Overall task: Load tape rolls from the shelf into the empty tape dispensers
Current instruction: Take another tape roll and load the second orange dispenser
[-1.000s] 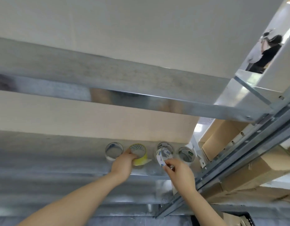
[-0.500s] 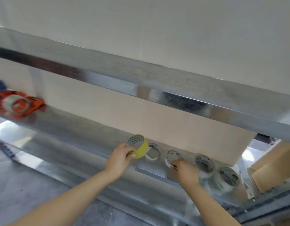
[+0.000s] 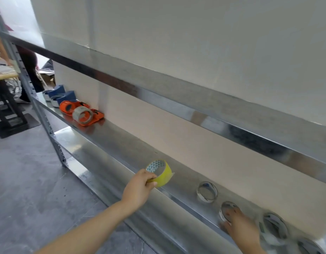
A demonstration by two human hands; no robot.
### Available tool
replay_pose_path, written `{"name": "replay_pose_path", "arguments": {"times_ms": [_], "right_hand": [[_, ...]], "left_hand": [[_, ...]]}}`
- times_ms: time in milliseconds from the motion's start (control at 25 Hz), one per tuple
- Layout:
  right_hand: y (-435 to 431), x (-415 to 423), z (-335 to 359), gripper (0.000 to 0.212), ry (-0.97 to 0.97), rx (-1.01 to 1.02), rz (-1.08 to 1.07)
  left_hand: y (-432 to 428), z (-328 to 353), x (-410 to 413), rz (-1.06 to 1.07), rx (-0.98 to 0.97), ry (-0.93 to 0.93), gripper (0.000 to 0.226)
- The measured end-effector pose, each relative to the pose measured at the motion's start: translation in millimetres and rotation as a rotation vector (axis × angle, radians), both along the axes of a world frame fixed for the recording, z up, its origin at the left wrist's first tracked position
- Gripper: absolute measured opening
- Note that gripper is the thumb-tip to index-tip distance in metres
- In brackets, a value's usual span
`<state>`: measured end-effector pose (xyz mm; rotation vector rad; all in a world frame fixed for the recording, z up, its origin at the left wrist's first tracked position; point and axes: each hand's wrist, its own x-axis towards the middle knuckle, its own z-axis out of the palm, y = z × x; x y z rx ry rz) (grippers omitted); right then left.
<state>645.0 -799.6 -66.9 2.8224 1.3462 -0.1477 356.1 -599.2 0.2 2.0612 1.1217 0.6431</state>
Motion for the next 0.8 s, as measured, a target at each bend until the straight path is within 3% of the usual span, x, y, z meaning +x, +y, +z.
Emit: {"name": "replay_pose_path", "arguments": {"times_ms": [120, 280, 360, 520, 800], "right_hand": [[24.9, -20.8, 15.2, 0.022, -0.007, 0.266, 0.035], [93.7, -94.3, 51.6, 0.02, 0.086, 0.448, 0.247], [136.2, -145.3, 69.1, 0.017, 0.332, 0.431, 0.292], [218.0, -242.7, 86.3, 0.03, 0.826, 0.4, 0.416], [362.0, -345.6, 89.9, 0.033, 0.846, 0.326, 0.517]], "left_hand": [[11.4, -0.1, -26.0, 0.05, -0.025, -0.035, 0.009], [33.2, 6.2, -64.8, 0.134, -0.046, -0.081, 0.005], [47.6, 11.7, -86.0, 0.189, -0.072, -0.133, 0.007], [88.5, 21.4, -138.4, 0.299, -0.119, -0.211, 0.015], [196.5, 38.3, -258.4, 0.421, -0.124, -0.185, 0.017]]}}
